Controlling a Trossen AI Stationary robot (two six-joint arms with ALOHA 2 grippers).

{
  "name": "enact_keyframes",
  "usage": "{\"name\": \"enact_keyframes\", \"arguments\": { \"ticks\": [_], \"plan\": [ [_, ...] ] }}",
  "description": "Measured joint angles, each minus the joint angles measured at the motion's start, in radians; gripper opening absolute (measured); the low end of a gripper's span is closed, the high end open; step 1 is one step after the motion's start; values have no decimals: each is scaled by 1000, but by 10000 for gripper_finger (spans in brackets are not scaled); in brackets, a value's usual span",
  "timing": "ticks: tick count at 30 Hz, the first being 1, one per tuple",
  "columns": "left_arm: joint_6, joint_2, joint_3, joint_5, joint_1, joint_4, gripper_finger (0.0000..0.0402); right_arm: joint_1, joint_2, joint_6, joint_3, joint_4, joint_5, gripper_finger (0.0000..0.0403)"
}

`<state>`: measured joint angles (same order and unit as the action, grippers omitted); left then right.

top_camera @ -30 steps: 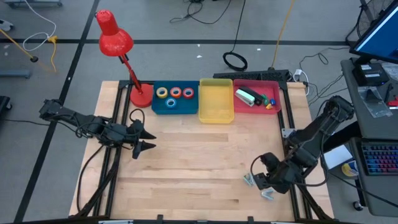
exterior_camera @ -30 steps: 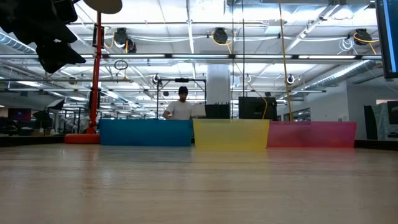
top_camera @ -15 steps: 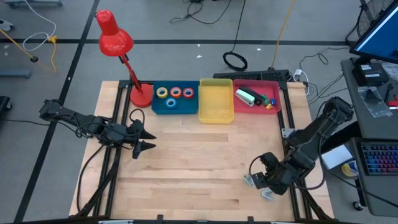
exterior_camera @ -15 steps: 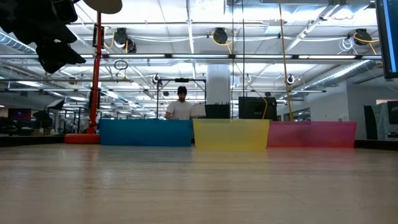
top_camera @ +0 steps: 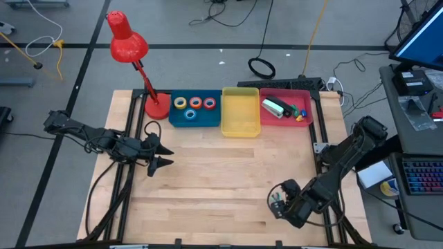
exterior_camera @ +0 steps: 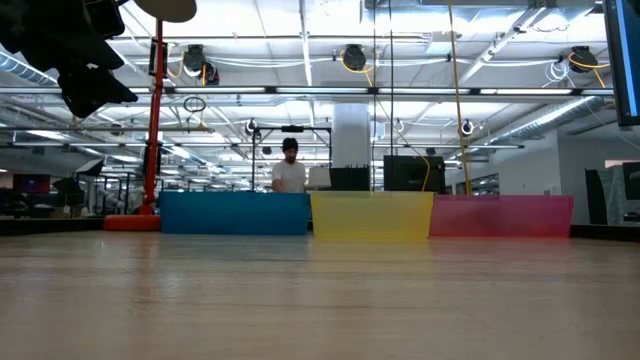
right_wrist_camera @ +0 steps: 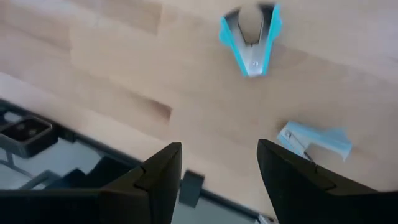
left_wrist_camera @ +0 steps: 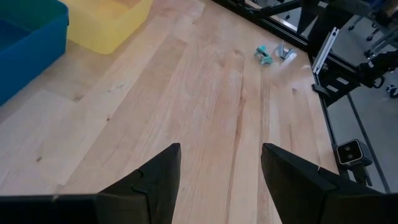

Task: Pick and place Stapler, Stapler remover, tape
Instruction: Put the light green staple remover into the yellow bin

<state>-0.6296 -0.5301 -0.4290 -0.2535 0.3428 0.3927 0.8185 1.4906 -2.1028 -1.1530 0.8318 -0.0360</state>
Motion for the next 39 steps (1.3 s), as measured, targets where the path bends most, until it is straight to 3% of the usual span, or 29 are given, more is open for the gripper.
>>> {"name": "enact_keyframes", "arguments": {
  "ticks": [9, 21, 32, 39],
  "plan": [
    [0, 0, 0, 0, 0, 0, 223, -32, 14, 20, 0, 160, -34, 201],
    [3, 0, 0, 0, 0, -1, 223, -78, 13, 68, 175, -47, -101, 201],
    [6, 0, 0, 0, 0, 0, 223, -87, 13, 71, 288, -163, -94, 201],
    [5, 0, 0, 0, 0, 0, 223, -86, 9, 79, 390, -337, -98, 201]
  ]
}}
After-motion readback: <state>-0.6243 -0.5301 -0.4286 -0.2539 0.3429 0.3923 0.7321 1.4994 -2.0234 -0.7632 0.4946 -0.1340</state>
